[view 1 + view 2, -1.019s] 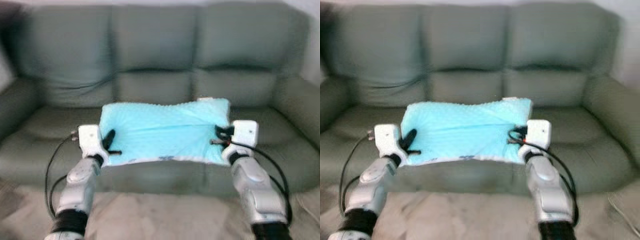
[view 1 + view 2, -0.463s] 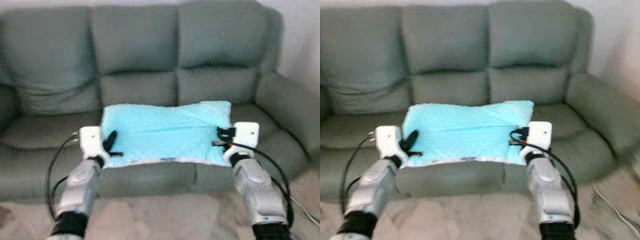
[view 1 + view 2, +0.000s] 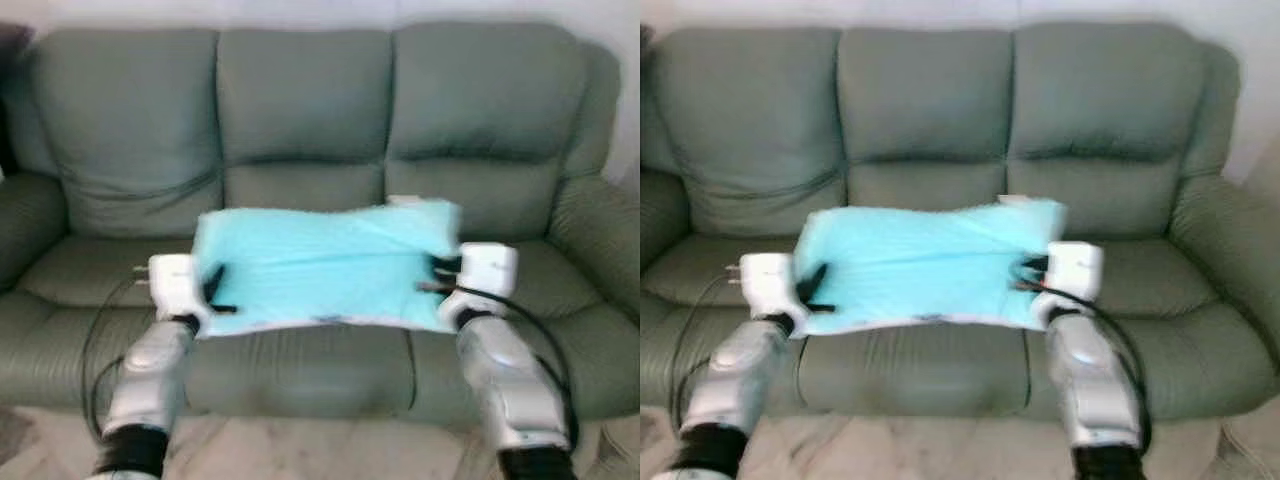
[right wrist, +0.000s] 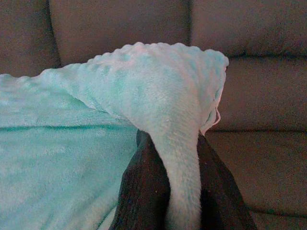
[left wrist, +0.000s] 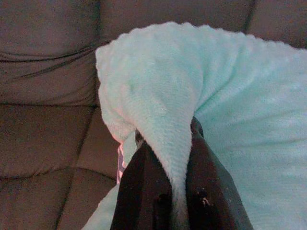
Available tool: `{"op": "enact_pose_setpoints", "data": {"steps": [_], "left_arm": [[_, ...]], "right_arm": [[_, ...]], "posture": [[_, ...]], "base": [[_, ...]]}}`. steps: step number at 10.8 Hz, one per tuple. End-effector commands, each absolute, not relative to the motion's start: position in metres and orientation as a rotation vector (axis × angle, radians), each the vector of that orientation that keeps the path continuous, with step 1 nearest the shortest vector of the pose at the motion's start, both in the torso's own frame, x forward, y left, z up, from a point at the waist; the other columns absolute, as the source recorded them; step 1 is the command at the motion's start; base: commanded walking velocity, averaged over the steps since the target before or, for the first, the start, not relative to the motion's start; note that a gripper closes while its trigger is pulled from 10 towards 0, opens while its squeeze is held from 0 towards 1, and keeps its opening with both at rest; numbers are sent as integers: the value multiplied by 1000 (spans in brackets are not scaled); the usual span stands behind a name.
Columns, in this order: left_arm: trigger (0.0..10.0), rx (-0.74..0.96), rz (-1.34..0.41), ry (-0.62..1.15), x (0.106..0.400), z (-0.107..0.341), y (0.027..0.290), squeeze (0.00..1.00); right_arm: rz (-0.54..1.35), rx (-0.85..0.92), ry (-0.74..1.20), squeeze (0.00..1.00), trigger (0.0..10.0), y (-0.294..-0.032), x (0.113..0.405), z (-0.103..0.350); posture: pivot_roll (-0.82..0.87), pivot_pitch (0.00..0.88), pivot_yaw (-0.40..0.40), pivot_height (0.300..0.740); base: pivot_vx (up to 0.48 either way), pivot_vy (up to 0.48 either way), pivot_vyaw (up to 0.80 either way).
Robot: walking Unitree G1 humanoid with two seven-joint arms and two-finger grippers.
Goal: Move the pillow to the sofa
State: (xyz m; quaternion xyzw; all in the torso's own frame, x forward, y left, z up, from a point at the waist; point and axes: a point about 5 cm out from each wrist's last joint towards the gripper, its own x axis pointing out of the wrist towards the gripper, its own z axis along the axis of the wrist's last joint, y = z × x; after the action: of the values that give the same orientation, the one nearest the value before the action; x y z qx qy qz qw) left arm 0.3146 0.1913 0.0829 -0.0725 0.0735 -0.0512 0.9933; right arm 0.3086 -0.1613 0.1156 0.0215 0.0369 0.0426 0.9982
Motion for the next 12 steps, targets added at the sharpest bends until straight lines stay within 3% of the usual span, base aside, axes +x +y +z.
{"op": "enact_pose_setpoints", "data": {"steps": [1, 6, 11, 12], "left_arm": [[10000, -148, -99, 134, 318, 87, 188, 0], [10000, -136, -61, 159, 322, 86, 197, 0], [10000, -126, -109, 158, 323, 87, 193, 0], [10000, -115, -115, 158, 323, 86, 191, 0]], "right_arm": [[18, 27, 44, 0, 10000, -178, 309, 123], [18, 29, 49, 0, 10000, -178, 307, 121], [12, 28, 45, 0, 10000, -179, 308, 122], [13, 29, 44, 0, 10000, -179, 308, 122]], "posture": [[-141, 45, 36, 740], [-142, 47, 40, 740], [-146, 40, 43, 740], [-146, 40, 44, 740]], "base": [[0, 0, 0], [0, 0, 0], [0, 463, 0], [0, 0, 0]]}}
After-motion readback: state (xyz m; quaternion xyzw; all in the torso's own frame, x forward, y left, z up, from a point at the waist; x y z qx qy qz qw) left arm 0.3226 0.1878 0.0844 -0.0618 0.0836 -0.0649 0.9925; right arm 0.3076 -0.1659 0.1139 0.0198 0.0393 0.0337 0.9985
